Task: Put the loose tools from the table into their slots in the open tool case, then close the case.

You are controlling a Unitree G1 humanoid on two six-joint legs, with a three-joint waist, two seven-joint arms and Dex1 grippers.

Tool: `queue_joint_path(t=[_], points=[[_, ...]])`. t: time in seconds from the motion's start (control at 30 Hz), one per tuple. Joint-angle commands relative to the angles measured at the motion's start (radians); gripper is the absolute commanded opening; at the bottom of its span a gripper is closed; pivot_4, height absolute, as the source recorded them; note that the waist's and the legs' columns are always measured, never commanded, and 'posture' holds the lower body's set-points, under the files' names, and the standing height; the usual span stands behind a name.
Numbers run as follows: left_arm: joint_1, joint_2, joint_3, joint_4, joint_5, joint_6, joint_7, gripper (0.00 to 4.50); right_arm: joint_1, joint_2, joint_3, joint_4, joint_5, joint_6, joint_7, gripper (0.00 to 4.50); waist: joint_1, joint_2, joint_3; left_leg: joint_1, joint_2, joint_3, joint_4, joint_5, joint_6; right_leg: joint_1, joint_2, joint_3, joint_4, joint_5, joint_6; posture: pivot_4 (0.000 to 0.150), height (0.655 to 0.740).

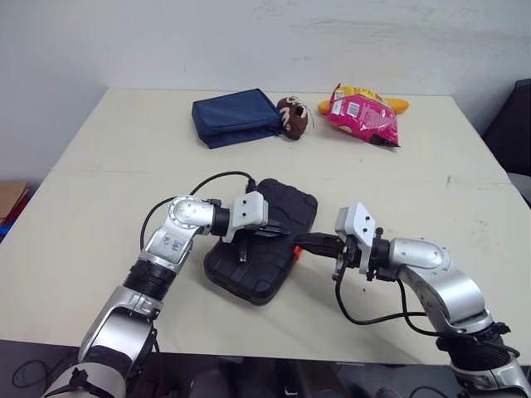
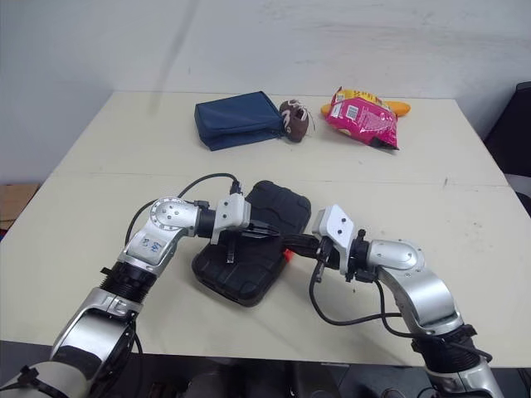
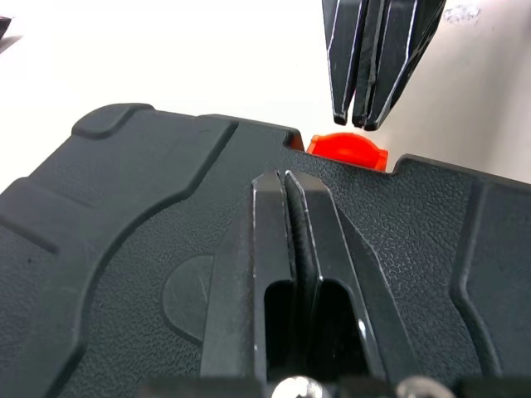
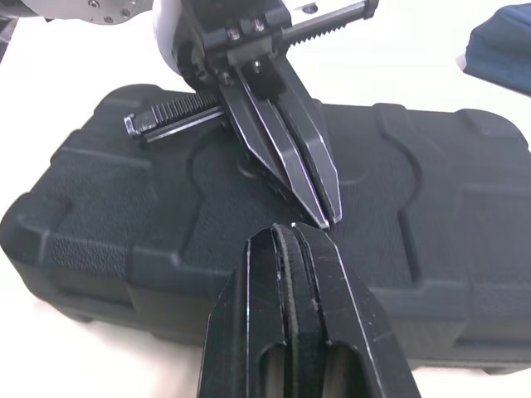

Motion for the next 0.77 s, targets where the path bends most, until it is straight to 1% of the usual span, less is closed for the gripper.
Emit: queue_joint_path(t=[0.03, 0.07, 0.1, 0.13, 0.17, 0.2, 0.23, 0.27, 0.33, 0.37, 0.4, 0.47, 0.53, 0.67, 0.77], points=[[0.065, 0.057, 0.147, -0.067, -0.139, 0.067, -0.017, 0.26, 0.03, -0.091, -0.171, -0.052, 0.083, 0.03, 0.027, 0.32, -0.005, 0.0, 0.002, -0.001, 0.0, 0.0, 0.0, 0.0, 0.0, -0.001, 0.0, 0.0, 0.0, 0.0, 0.0, 0.15, 0.74], [0.082, 0.09, 0.188, -0.108, -0.177, 0.114, -0.021, 0.54, 0.054, -0.134, -0.21, -0.057, 0.096, 0.027, 0.058, 0.68, -0.006, -0.001, 0.003, -0.002, 0.0, 0.0, -0.001, 0.0, -0.001, -0.003, 0.0, 0.0, 0.0, 0.0, 0.0, 0.15, 0.74], [0.101, 0.123, 0.22, -0.139, -0.194, 0.136, -0.015, 0.78, 0.081, -0.175, -0.245, -0.057, 0.093, 0.007, 0.086, 0.93, -0.006, -0.001, 0.005, -0.003, 0.0, 0.0, -0.001, 0.0, -0.001, -0.004, 0.001, 0.0, 0.0, 0.0, 0.0, 0.15, 0.74], [0.121, 0.158, 0.254, -0.162, -0.208, 0.158, -0.008, 1.18, 0.103, -0.209, -0.281, -0.048, 0.083, -0.022, 0.105, 1.33, -0.006, -0.001, 0.006, -0.004, 0.0, 0.0, -0.002, 0.001, -0.001, -0.005, 0.001, -0.001, 0.0, 0.0, 0.0, 0.15, 0.74], [0.141, 0.191, 0.287, -0.176, -0.214, 0.178, 0.007, 1.72, 0.121, -0.233, -0.315, -0.032, 0.075, -0.053, 0.12, 1.97, -0.006, -0.002, 0.007, -0.004, 0.0, -0.001, -0.005, 0.001, -0.001, -0.006, 0.001, -0.001, -0.002, -0.001, 0.0, 0.15, 0.74], [0.156, 0.212, 0.307, -0.188, -0.218, 0.193, 0.02, 2.18, 0.135, -0.247, -0.336, -0.022, 0.072, -0.076, 0.128, 2.43, -0.007, -0.003, 0.007, -0.004, 0.0, -0.001, -0.008, 0.001, -0.002, -0.006, 0.001, -0.001, -0.004, -0.001, 0.0, 0.15, 0.74], [0.18, 0.254, 0.342, -0.188, -0.219, 0.215, 0.029, 2.5, 0.149, -0.27, -0.368, 0.006, 0.062, -0.109, 0.142, 2.78, -0.007, -0.004, 0.008, -0.003, 0.0, -0.001, -0.01, 0.002, -0.003, -0.005, 0.001, -0.001, -0.006, -0.001, 0.0, 0.15, 0.74], [0.211, 0.303, 0.381, -0.176, -0.211, 0.233, 0.037, 3.03, 0.164, -0.295, -0.402, 0.044, 0.044, -0.159, 0.166, 3.36, -0.007, -0.004, 0.008, -0.003, 0.0, -0.001, -0.011, 0.002, -0.003, -0.005, 0.001, -0.001, -0.007, -0.001, 0.0, 0.15, 0.74], [0.292, 0.414, 0.452, -0.123, -0.156, 0.223, 0.058, 3.95, 0.19, -0.358, -0.458, 0.156, 0.0, -0.314, 0.254, 4.37, -0.012, -0.004, 0.009, -0.003, -0.001, 0.0, -0.013, 0.002, -0.003, -0.005, 0.0, 0.0, -0.009, -0.001, 0.001, 0.15, 0.74], [0.316, 0.443, 0.469, -0.106, -0.144, 0.218, 0.068, 4.42, 0.195, -0.376, -0.47, 0.196, -0.012, -0.373, 0.281, 4.5, -0.012, -0.004, 0.011, -0.003, -0.001, 0.001, -0.013, 0.002, -0.004, -0.005, 0.0, 0.0, -0.01, -0.002, 0.002, 0.15, 0.74], [0.338, 0.464, 0.486, -0.09, -0.135, 0.203, 0.079, 4.47, 0.194, -0.39, -0.481, 0.237, -0.019, -0.425, 0.303, 4.5, -0.012, -0.006, 0.011, -0.003, -0.001, 0.002, -0.014, 0.001, -0.004, -0.005, -0.001, -0.001, -0.01, -0.003, 0.002, 0.15, 0.74], [0.403, 0.511, 0.532, -0.027, -0.11, 0.137, 0.083, 4.47, 0.155, -0.427, -0.51, 0.347, -0.036, -0.449, 0.286, 4.5, -0.01, -0.005, 0.013, -0.003, -0.001, 0.002, -0.013, 0.0, -0.003, -0.005, -0.001, -0.001, -0.011, -0.003, 0.001, 0.15, 0.74], [0.449, 0.531, 0.57, 0.014, -0.107, 0.098, 0.083, 4.47, 0.121, -0.452, -0.512, 0.437, -0.062, -0.502, 0.279, 4.5, -0.009, -0.005, 0.015, -0.003, -0.002, 0.003, -0.013, -0.001, -0.002, -0.005, -0.004, -0.001, -0.012, -0.004, 0.001, 0.15, 0.74], [0.487, 0.514, 0.604, -0.007, -0.116, 0.044, 0.111, 4.47, 0.072, -0.434, -0.484, 0.471, -0.056, -0.522, 0.263, 4.5, -0.004, -0.004, 0.017, -0.003, -0.001, 0.003, -0.014, -0.002, -0.003, -0.006, -0.005, -0.002, -0.012, -0.004, -0.001, 0.15, 0.74], [0.497, 0.507, 0.607, -0.044, -0.13, 0.063, 0.121, 4.47, 0.048, -0.421, -0.462, 0.487, -0.06, -0.528, 0.247, 4.5, 0.001, -0.004, 0.017, -0.004, -0.001, 0.003, -0.014, -0.002, -0.003, -0.006, -0.005, -0.002, -0.012, -0.004, -0.001, 0.15, 0.74]])
